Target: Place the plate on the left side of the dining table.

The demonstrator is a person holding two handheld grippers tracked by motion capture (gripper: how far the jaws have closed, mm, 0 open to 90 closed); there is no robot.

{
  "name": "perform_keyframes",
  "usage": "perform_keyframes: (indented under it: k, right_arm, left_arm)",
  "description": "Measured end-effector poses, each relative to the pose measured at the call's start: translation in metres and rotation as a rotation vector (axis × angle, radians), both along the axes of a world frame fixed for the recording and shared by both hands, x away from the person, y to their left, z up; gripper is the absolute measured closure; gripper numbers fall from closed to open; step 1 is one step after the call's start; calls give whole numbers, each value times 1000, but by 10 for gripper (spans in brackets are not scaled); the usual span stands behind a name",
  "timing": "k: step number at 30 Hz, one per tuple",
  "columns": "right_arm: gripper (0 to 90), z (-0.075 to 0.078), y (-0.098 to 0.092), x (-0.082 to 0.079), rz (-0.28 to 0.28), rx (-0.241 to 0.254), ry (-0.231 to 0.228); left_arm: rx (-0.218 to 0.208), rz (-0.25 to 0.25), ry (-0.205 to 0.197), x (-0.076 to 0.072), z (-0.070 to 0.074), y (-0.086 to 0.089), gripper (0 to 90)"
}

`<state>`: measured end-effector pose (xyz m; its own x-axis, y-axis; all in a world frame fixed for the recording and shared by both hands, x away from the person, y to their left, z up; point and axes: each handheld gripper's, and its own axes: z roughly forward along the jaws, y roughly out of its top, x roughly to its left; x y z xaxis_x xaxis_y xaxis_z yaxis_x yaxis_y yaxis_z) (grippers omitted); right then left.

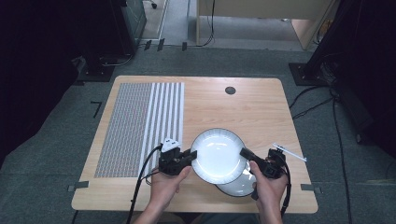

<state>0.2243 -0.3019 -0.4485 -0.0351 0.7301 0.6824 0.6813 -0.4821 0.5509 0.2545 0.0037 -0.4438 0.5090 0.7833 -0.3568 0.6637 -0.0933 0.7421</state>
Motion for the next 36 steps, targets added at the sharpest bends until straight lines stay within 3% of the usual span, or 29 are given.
perform_keyframes:
  k: [21,36]
  right_arm:
    - [853,10,78,49,84,33,21]
    - [852,0,135,86,143,67,47]
  left_arm:
    - [8,139,-28,20,17,80,767]
    - [24,215,-15,41,13,135,776]
